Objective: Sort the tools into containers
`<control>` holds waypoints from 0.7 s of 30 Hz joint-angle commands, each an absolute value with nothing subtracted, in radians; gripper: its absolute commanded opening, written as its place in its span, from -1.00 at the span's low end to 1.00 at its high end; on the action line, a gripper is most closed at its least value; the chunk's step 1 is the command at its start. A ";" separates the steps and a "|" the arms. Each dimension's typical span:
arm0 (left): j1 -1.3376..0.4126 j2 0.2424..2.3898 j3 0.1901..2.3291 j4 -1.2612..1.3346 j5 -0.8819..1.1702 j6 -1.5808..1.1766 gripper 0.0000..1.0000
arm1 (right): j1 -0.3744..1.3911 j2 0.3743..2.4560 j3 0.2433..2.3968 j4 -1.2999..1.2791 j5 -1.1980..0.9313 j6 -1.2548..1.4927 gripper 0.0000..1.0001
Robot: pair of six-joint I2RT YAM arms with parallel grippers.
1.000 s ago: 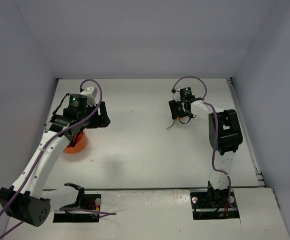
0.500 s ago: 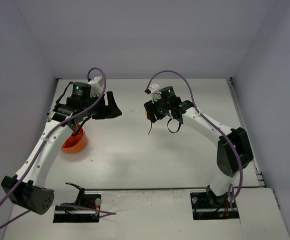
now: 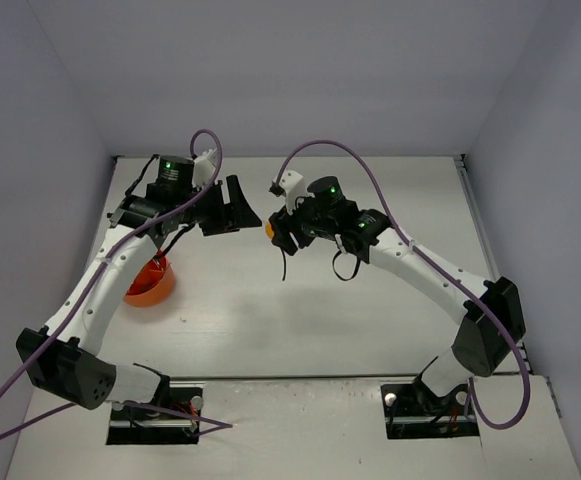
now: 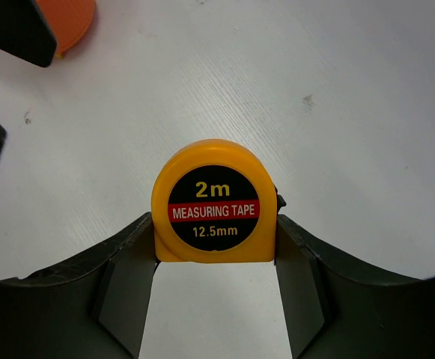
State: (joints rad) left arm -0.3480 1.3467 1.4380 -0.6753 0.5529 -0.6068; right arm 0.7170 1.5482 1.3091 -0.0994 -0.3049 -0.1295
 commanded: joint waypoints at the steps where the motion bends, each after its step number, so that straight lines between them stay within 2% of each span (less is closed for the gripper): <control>1: -0.367 1.361 1.488 -0.614 0.589 -0.660 0.26 | 0.741 1.494 1.368 -0.050 -0.330 -0.132 -0.41; 15: -0.382 1.397 1.446 -0.549 0.600 -0.710 0.24 | 0.764 1.480 1.377 -0.024 -0.364 -0.116 -0.41; 21: -0.382 1.411 1.418 -0.520 0.636 -0.733 0.10 | 0.765 1.465 1.371 -0.009 -0.387 -0.103 -0.41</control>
State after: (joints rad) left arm -0.3740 1.4139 1.4232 -0.6099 0.5880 -0.6971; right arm 0.7570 1.5376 1.3190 -0.0921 -0.3515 -0.1196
